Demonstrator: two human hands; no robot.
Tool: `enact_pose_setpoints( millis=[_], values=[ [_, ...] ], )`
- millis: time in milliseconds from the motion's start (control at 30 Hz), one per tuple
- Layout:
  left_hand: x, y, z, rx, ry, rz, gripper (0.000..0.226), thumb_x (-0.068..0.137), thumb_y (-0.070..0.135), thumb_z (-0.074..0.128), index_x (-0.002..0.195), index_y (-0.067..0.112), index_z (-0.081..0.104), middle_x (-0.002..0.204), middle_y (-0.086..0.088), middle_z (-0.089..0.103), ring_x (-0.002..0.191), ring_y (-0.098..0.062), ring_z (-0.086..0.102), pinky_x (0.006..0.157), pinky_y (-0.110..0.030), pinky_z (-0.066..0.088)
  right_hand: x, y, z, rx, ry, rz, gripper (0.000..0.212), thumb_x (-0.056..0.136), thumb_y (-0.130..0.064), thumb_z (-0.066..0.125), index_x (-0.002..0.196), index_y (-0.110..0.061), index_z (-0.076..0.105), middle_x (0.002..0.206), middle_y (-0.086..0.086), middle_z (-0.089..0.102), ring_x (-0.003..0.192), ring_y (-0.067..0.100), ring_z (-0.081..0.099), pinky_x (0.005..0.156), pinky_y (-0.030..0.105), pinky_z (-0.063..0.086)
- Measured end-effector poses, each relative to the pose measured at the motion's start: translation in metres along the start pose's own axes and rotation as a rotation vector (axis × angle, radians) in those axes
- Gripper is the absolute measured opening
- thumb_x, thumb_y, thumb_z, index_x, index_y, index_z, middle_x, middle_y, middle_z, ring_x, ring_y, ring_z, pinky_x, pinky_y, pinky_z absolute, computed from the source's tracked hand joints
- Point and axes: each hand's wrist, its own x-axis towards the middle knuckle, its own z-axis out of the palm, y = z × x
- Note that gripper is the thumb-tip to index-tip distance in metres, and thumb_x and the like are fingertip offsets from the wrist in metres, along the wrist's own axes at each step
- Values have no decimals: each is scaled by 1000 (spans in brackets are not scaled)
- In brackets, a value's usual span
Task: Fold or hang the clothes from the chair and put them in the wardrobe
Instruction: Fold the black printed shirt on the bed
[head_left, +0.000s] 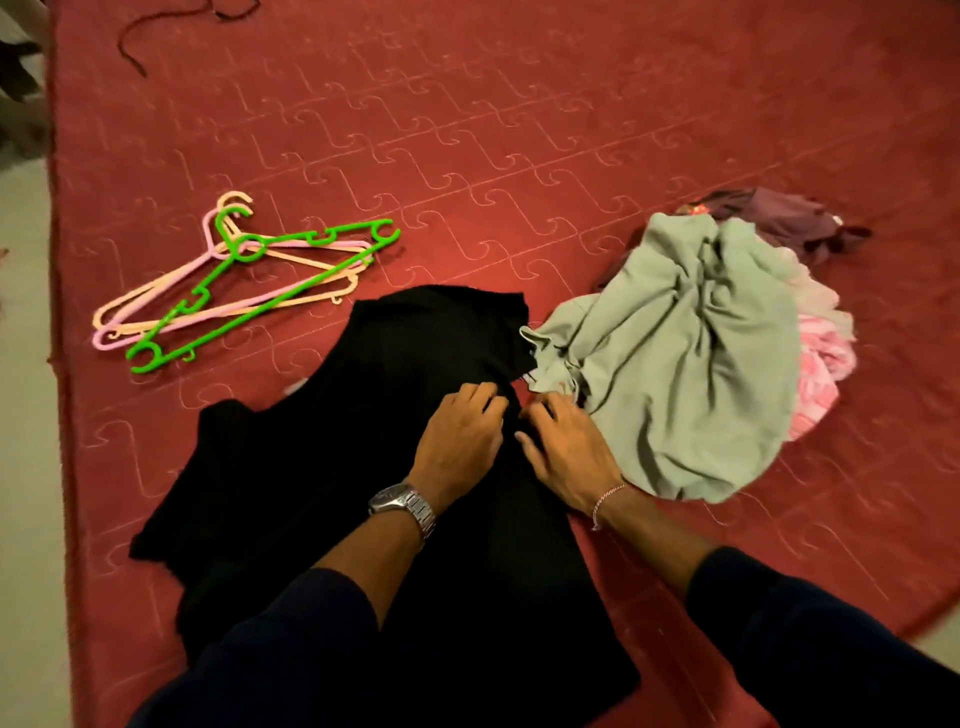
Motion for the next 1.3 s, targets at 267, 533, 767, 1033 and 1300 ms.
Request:
enact_pose_setpoints(
  millis=[267,533,767,1033,1300],
  values=[
    [-35,65,3,64,-211,234,40,82,16,73,121,24,68,133,-6,60,98,-23,59,69,-34,49,-95,-4,-23,314,-446,506,42,70,-62,79,74,-25,60,70,-10,64,70,11,61,64,29,46],
    [-46,106,1,126,-211,200,19,84,15,76,98,20,66,93,2,62,74,-17,55,55,-29,45,-168,17,-43,718,-711,668,28,89,-30,76,88,-14,53,60,5,65,53,17,60,57,27,51],
    [-41,153,20,55,-178,70,20,81,4,72,96,12,62,93,-6,57,74,-23,54,50,-34,44,-220,38,-40,728,-472,823,21,93,-20,71,86,-13,53,59,-1,57,44,10,55,47,27,49],
    [-66,144,0,-246,-176,-101,35,100,11,53,135,9,50,137,-6,49,112,-21,54,79,-37,56,-207,17,-48,129,-389,578,43,88,-32,70,115,-16,41,110,8,60,101,32,62,74,37,46],
    [-117,35,-57,-234,-31,-487,31,101,24,54,130,13,53,128,-3,56,114,-21,55,89,-39,52,-117,-58,-41,291,-139,198,23,90,-24,68,107,-16,54,102,2,55,91,25,58,75,35,45]
  ],
)
